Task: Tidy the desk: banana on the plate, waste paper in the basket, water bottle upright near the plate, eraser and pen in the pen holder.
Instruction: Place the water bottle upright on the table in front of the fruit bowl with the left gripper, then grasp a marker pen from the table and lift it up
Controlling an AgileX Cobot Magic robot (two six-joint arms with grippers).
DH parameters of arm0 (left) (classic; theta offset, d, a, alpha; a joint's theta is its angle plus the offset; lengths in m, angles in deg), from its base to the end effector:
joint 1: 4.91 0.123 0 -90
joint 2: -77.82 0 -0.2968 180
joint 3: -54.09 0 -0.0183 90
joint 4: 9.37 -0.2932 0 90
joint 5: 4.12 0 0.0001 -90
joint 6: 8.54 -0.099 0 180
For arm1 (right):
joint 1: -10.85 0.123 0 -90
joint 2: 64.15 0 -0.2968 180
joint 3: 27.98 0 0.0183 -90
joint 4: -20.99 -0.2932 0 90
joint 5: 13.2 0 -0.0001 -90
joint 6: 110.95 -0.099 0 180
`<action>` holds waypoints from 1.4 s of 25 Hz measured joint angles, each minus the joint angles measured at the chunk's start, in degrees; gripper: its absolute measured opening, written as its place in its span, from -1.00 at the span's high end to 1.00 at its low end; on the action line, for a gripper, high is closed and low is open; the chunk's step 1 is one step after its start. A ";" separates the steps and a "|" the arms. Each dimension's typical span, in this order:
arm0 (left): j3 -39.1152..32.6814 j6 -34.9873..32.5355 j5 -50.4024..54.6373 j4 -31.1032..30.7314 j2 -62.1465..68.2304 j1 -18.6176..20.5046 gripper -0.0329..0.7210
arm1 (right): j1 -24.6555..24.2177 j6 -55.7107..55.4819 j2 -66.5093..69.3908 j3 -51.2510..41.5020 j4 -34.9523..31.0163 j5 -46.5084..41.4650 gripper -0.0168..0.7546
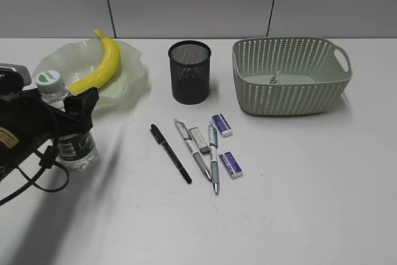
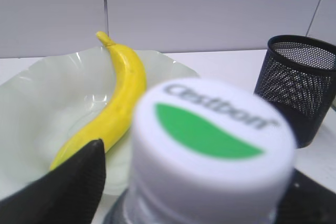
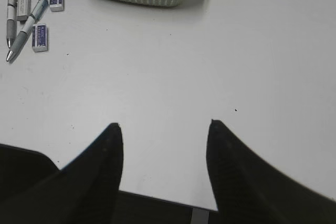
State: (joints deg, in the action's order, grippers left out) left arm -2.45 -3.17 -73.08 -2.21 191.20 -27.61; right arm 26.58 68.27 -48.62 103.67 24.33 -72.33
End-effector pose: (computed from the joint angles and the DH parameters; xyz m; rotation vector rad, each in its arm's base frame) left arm 0.2661 -0.0988 0.0909 0.1429 1.7664 -0.2853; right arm 0.0515 0.0094 0.2941 -0.2822 2.1283 0.0969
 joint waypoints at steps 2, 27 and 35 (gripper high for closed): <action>0.00 0.00 0.00 0.00 -0.12 0.00 -0.72 | 0.00 0.00 0.00 0.00 0.00 0.00 -0.11; 3.75 -1.08 50.37 4.82 -52.03 0.49 -0.66 | 0.00 0.00 0.00 0.00 0.00 0.00 -0.11; 12.47 -1.67 99.32 -1.37 -76.84 5.46 -0.62 | 0.00 0.00 0.00 0.00 0.05 0.00 -0.11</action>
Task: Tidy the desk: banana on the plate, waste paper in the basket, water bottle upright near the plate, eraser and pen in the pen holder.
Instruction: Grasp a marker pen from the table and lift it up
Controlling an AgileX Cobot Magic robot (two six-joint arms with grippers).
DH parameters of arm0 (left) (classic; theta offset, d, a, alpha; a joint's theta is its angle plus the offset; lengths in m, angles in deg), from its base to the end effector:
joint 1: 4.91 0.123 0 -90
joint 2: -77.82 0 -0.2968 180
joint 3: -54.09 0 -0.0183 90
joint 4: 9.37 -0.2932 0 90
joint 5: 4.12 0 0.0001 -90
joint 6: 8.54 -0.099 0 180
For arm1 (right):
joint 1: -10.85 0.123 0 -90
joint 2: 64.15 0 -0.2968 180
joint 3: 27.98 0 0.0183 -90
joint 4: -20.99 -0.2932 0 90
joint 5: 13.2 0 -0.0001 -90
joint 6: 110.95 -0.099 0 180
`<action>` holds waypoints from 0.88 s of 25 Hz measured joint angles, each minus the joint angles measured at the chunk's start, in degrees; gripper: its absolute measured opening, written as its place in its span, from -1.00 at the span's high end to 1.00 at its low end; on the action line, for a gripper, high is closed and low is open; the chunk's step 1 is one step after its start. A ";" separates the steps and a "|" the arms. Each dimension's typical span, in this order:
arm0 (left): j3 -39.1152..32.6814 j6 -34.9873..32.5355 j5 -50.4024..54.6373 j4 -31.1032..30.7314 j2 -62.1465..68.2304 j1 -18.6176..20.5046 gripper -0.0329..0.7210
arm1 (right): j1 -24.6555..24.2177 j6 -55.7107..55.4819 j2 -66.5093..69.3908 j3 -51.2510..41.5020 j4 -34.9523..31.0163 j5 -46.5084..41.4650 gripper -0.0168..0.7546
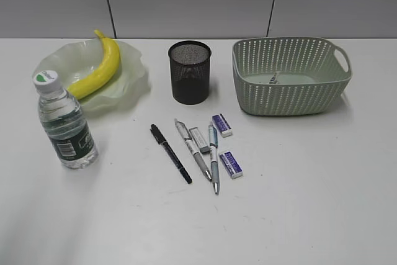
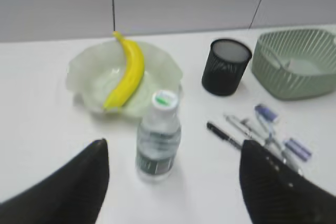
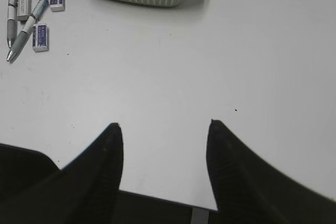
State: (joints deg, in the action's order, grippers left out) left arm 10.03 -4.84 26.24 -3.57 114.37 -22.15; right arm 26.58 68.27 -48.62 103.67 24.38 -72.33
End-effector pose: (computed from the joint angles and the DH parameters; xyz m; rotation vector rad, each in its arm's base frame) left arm 0.1324 -0.0464 0.3304 0.1793 1.9418 -0.3503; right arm 0.0515 0.0093 0.2941 -0.2823 2.1282 0.0959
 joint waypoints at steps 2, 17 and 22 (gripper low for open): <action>0.71 0.00 10.50 -1.84 -4.67 0.97 -0.60 | 0.00 0.00 0.00 0.00 0.00 0.00 -0.11; -2.67 -0.14 30.54 -6.35 -16.14 1.31 -0.57 | 0.00 20.78 32.23 7.85 -22.38 11.71 0.00; -2.67 -0.28 30.27 -6.40 -16.14 1.31 -0.57 | 4.75 25.66 53.91 17.88 -25.69 13.57 0.03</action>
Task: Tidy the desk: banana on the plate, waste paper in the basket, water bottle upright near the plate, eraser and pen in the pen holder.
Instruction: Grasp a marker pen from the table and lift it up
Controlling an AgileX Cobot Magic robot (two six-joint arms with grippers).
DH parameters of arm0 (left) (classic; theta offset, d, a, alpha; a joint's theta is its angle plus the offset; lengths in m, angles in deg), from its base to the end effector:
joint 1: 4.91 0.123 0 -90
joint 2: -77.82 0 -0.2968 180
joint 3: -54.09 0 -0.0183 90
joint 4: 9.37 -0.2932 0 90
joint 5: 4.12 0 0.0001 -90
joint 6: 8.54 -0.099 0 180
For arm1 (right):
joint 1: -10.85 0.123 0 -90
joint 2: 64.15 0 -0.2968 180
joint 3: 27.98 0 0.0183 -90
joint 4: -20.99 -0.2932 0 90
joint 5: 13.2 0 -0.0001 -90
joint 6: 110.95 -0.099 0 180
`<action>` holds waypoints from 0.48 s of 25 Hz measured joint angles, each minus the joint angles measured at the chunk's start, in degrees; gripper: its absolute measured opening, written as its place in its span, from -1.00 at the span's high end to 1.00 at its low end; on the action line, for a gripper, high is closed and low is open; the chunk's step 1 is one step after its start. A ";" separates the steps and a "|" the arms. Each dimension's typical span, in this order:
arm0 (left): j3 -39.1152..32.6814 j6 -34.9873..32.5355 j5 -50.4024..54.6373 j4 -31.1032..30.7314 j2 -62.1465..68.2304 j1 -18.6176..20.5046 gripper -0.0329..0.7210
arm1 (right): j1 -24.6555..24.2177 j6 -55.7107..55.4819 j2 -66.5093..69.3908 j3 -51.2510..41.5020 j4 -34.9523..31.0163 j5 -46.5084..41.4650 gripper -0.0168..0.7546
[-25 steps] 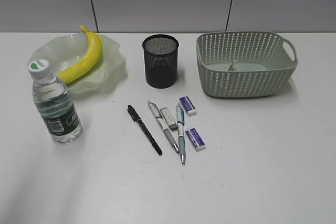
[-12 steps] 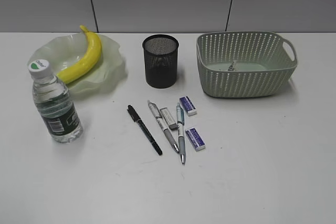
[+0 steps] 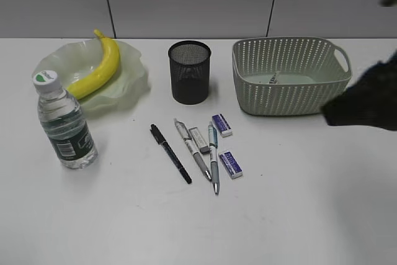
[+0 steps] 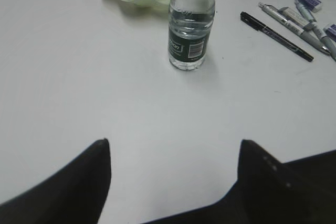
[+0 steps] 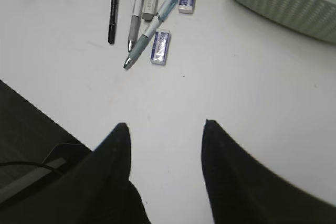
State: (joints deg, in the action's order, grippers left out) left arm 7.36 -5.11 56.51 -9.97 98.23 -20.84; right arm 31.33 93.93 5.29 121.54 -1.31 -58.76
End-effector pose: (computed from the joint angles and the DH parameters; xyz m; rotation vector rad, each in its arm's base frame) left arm 0.0609 -0.0164 0.2966 0.2441 2.2221 -0.1714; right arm 0.2198 0.1108 0.2920 -0.7436 2.3882 0.4272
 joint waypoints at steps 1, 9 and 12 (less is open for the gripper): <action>0.00 -0.05 -0.06 0.00 0.00 0.00 -0.57 | 2.08 -0.17 3.51 2.61 0.78 0.10 0.03; 0.00 -0.18 -0.10 0.00 0.00 0.00 -0.57 | 18.29 -9.51 33.21 24.50 8.62 -1.66 0.07; 0.00 -0.18 -0.11 0.00 0.00 0.00 -0.57 | 21.53 -12.10 42.67 33.17 9.29 -3.53 0.14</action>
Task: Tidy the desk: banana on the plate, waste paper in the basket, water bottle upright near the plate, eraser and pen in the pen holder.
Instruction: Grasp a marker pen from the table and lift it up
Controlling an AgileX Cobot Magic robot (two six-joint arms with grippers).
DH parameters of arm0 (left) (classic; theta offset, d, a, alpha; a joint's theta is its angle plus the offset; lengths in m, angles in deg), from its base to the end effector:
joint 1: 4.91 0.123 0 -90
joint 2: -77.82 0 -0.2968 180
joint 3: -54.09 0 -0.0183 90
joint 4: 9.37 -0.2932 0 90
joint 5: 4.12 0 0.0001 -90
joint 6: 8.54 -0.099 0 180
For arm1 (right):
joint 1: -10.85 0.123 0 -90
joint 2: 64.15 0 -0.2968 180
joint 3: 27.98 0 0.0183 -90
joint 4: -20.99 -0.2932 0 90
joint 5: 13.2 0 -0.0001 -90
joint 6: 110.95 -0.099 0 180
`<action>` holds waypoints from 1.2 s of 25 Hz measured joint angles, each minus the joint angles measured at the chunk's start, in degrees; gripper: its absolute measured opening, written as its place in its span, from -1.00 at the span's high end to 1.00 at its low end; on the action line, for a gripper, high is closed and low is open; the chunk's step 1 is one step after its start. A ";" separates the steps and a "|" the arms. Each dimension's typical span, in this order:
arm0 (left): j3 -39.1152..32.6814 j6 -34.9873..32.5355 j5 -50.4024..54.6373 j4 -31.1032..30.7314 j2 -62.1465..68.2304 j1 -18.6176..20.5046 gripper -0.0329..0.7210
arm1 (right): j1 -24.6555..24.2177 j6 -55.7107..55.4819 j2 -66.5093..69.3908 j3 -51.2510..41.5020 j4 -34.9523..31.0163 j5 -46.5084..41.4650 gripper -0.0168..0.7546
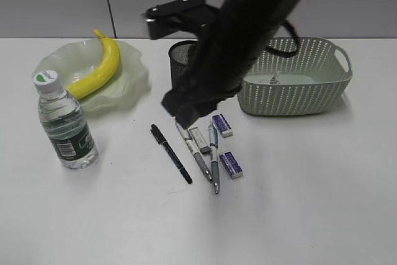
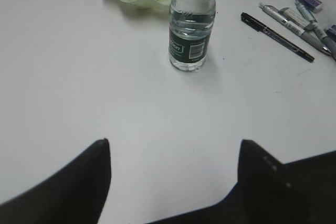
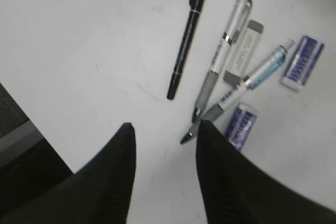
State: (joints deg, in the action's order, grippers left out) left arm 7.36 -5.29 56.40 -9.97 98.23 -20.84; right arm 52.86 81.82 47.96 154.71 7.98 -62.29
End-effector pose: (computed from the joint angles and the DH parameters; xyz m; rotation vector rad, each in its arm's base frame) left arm 0.0610 -0.0165 0.2967 0.2474 2.2197 -0.1700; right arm 0.3091 0.3011 0.2274 -1.1421 2.5588 0.4056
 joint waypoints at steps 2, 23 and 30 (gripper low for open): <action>0.00 0.00 -0.05 0.00 0.00 0.00 -0.57 | 0.74 -1.92 6.09 5.13 0.13 -1.53 0.16; 0.00 0.00 -0.10 0.00 0.00 0.00 -0.57 | 2.02 -9.73 30.81 26.20 5.04 -7.23 0.18; 0.00 0.00 -0.10 0.00 0.00 0.00 -0.57 | 2.02 -9.93 33.70 26.57 5.15 -6.46 0.22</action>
State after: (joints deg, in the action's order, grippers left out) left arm 7.36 -5.29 56.29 -9.97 98.23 -20.84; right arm 54.88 71.90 81.66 181.29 13.13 -68.75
